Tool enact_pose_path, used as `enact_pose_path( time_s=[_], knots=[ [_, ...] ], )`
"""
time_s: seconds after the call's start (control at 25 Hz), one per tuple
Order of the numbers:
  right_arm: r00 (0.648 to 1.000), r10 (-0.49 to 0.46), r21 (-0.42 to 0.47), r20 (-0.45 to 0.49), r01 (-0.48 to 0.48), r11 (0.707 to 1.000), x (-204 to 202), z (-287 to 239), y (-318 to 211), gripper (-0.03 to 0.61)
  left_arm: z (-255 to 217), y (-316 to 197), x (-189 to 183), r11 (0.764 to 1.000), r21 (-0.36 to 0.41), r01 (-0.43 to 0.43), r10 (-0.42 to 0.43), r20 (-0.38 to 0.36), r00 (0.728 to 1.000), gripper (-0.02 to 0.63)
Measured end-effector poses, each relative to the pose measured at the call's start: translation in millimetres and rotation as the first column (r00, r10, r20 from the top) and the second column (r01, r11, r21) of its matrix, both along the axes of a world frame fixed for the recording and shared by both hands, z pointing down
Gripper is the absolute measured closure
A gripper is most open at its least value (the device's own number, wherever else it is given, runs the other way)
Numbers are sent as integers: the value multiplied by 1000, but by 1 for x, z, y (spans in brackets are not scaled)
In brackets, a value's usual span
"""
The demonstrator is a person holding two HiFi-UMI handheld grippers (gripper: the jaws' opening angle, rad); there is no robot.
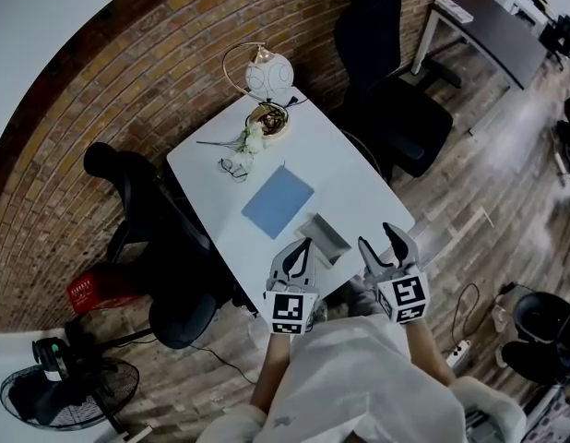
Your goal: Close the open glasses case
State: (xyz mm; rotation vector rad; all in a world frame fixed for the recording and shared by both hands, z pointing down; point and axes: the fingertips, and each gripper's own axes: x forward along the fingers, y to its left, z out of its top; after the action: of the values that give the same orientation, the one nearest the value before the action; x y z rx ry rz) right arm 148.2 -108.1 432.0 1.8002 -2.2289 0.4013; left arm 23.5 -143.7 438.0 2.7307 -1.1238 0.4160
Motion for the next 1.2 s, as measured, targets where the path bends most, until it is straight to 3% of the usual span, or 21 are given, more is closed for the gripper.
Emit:
enact_pose_path(
  time_s=[0.56, 1.2],
  knots=[
    [990, -142, -79, 5, 142, 987, 3, 37, -44, 333, 36, -25, 5, 991, -67, 117, -115, 29, 993, 611],
    [971, -237, -180, 24, 238, 955, 5, 88, -62, 333, 80, -33, 16, 972, -148, 181, -172, 70, 983, 611]
  ],
)
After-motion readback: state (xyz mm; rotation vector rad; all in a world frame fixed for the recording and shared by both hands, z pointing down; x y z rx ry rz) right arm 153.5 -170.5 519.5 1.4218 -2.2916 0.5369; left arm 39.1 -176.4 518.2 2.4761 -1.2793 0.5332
